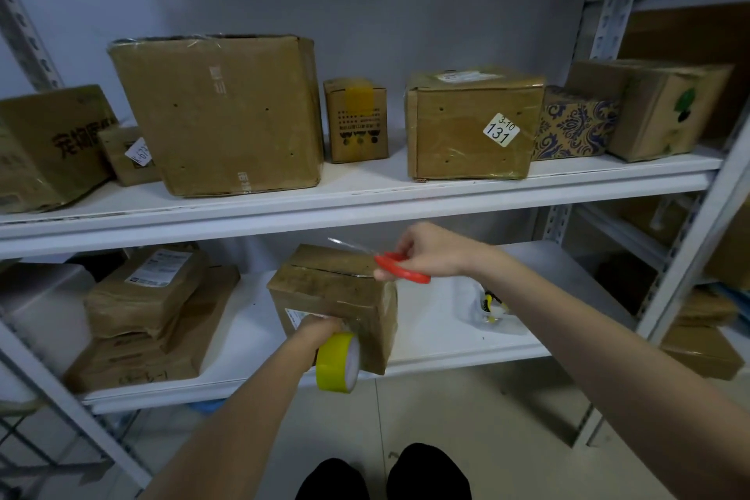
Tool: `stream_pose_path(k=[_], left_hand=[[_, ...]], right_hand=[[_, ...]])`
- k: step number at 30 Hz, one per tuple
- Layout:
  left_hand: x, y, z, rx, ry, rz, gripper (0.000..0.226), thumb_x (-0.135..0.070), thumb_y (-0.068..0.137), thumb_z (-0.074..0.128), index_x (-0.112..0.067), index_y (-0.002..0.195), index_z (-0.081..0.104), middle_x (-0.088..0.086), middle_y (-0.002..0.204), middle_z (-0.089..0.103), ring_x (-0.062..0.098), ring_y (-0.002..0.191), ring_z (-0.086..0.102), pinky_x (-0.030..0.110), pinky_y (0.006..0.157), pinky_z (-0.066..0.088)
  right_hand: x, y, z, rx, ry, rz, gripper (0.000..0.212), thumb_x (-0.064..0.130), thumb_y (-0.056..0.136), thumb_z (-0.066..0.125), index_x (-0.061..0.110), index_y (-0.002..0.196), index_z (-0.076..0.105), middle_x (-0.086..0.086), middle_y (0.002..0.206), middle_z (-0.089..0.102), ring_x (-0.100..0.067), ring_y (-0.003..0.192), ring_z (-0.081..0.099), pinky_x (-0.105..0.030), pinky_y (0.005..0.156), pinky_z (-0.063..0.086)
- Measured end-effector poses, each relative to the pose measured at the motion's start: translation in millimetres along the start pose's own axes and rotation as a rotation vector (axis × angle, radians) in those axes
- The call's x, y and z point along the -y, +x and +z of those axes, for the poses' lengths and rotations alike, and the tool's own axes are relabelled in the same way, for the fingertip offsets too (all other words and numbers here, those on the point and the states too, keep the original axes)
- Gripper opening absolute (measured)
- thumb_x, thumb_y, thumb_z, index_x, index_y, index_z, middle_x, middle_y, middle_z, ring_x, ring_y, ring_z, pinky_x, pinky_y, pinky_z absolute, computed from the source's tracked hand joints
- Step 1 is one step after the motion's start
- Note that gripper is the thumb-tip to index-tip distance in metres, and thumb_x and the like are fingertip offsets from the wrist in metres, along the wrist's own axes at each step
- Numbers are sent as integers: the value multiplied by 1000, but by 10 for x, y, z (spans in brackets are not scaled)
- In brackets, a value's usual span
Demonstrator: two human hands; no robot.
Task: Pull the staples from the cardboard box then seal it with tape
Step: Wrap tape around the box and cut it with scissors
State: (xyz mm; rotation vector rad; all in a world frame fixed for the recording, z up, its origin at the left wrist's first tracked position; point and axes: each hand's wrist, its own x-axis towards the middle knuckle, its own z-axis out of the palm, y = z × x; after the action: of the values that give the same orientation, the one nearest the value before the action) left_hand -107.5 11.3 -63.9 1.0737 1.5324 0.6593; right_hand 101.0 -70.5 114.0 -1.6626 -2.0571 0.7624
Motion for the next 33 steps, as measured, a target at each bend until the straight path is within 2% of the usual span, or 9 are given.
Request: stream_pose_path(k=[5, 8, 11, 13, 16, 20, 23, 28, 33], left_hand=[[296, 526, -39, 3, 8, -55, 76, -33, 47, 73, -9, 117, 58, 18, 111, 63, 35, 101, 62, 50, 95, 50], [367, 613, -23, 9, 31, -80, 88, -41, 35, 76, -11, 115, 56, 14, 112, 62, 33, 106, 60, 45, 96, 49], [112, 115, -4, 16, 110, -93, 45, -29, 78, 68, -3, 113, 54, 10, 104, 57, 30, 106, 56, 38, 93, 49], [171, 213, -7, 24, 51, -90, 24, -16, 82, 65, -3, 101, 57, 11, 94, 59, 30, 97, 58, 38, 87, 51], [330, 434, -58, 84, 6, -100, 66, -34, 65, 60, -3, 123, 51, 13, 114, 57, 29, 106, 54, 36, 92, 45], [97, -94, -77, 144, -78, -101, 27, -12, 89, 62, -4, 114, 55, 16, 105, 61, 30, 98, 60, 38, 85, 50], [98, -77, -113, 219, -112, -93, 30, -7, 93, 55, 2, 122, 52, 16, 103, 61, 28, 93, 60, 37, 78, 50], [48, -35, -150, 206, 1, -96, 41, -17, 92, 59, -4, 130, 51, 22, 130, 55, 36, 120, 53, 47, 107, 41], [-48, 56, -86, 39, 221, 29, 39, -9, 85, 66, 1, 121, 56, 15, 115, 61, 26, 100, 56, 35, 93, 48]], right_hand=[[-450, -128, 211, 528, 146, 164, 42, 50, 92, 52, 12, 73, 54, -4, 69, 49, -11, 60, 46, -20, 60, 41], [-682, -96, 418, 652, 261, 299, 44, 54, 87, 53, 13, 73, 48, -3, 71, 48, -11, 62, 47, -21, 63, 42], [-788, 7, 631, 698, 325, 365, 46, 56, 88, 53, 14, 71, 46, -4, 70, 47, -12, 59, 46, -22, 62, 42], [-809, 88, 750, 707, 361, 383, 47, 58, 84, 55, 14, 73, 48, -5, 71, 49, -13, 61, 48, -23, 63, 43], [-827, 186, 838, 654, 384, 400, 45, 56, 86, 54, 13, 77, 49, -5, 72, 49, -12, 63, 47, -22, 65, 42], [-818, 258, 907, 592, 420, 371, 45, 55, 82, 59, 12, 79, 50, -5, 73, 49, -13, 65, 47, -22, 64, 41], [-776, 295, 969, 563, 434, 309, 38, 49, 88, 58, 14, 74, 51, -3, 67, 48, -12, 60, 44, -21, 58, 38], [-738, 340, 1005, 465, 425, 239, 32, 36, 91, 63, 15, 69, 52, 3, 53, 49, -8, 46, 43, -16, 44, 35], [-717, 355, 946, 392, 269, 130, 27, 29, 89, 68, 20, 66, 56, 12, 42, 52, -5, 42, 47, -13, 41, 40]])
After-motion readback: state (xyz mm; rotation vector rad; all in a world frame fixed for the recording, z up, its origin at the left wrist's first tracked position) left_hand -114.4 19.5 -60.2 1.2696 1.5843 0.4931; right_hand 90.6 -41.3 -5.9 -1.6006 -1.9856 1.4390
